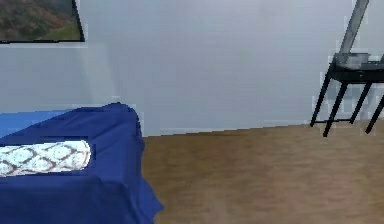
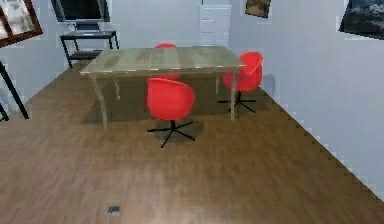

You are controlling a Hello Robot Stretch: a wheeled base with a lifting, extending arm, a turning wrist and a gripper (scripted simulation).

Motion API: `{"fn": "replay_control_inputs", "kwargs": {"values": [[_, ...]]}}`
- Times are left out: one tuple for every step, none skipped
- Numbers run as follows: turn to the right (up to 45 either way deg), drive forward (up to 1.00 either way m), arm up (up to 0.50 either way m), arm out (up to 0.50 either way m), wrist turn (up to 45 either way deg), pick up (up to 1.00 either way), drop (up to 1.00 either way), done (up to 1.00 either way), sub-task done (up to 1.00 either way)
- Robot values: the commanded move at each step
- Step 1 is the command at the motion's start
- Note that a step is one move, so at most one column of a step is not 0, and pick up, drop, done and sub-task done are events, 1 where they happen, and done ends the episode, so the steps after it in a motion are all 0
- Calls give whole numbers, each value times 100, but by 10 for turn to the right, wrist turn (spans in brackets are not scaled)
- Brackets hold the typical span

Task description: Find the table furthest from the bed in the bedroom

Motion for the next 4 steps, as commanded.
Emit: {"fn": "replay_control_inputs", "kwargs": {"values": [[420, 0, 0, 0, 0, 0, 0, 0, 0], [0, 95, 0, 0, 0, 0, 0, 0, 0], [-420, 0, 0, 0, 0, 0, 0, 0, 0], [0, 10, 0, 0, 0, 0, 0, 0, 0]]}}
